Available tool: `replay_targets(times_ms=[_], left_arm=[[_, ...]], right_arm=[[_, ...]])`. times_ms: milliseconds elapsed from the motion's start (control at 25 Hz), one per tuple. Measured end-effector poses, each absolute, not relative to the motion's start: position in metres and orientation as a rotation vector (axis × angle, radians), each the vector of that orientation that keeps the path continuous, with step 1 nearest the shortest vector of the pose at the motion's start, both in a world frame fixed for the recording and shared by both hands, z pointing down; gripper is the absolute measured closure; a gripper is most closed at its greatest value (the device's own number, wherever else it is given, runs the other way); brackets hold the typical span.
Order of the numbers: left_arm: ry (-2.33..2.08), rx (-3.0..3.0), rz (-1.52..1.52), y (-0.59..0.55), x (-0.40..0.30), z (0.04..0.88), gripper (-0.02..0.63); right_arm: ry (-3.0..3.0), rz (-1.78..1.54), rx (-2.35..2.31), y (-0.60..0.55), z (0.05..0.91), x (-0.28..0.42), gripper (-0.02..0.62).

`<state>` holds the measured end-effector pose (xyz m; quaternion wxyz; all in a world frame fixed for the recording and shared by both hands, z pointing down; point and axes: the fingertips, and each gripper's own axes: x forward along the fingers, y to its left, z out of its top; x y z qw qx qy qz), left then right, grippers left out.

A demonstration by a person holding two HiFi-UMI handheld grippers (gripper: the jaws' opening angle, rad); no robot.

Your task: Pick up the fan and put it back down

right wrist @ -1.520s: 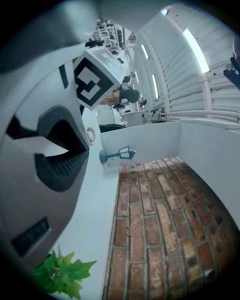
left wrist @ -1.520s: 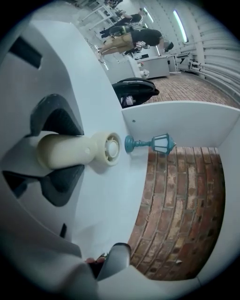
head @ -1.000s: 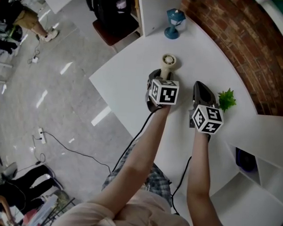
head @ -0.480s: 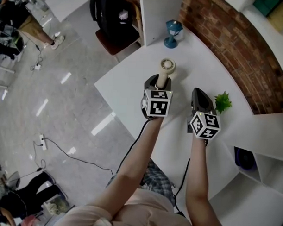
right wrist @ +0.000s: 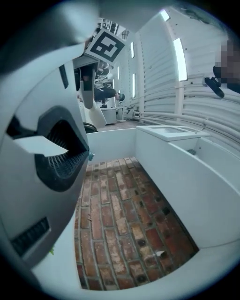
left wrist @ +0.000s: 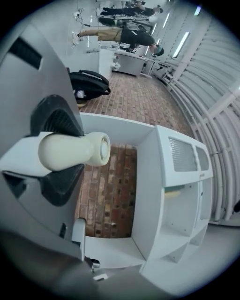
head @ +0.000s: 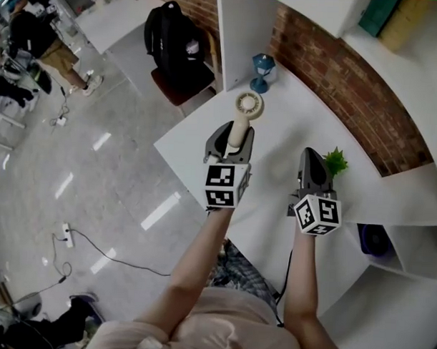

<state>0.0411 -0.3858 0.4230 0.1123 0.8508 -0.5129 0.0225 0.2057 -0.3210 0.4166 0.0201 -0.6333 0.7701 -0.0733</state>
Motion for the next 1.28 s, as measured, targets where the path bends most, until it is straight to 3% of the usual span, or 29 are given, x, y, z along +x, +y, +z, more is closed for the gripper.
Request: replay_targets(times_ms=[320,600,960,1280], left_arm=[[-1.551,2.61,-0.097,-0.346,0.016,0.344,0.402],[-1.56,2.629,-0.105,-0.342,0.017,0.336,0.402],[-1.515,2.594,0.013,-0.368,0.03,0.381,0.402],[-1.417,2.498,0.234,-0.405,0.054,0.48,0.402]], right_arm=[[2.204,-0.001,-1.964,-0.27,0.33,0.223,0.58],[2.208,0.03,-1.944,-0.267,0.32,0.221,0.58],[2.273,-0.082,-1.987,-0.302,0.359,0.216,0.579],[2.404,-0.268,-2.019,-0.355,0.445,0.209,0.58]])
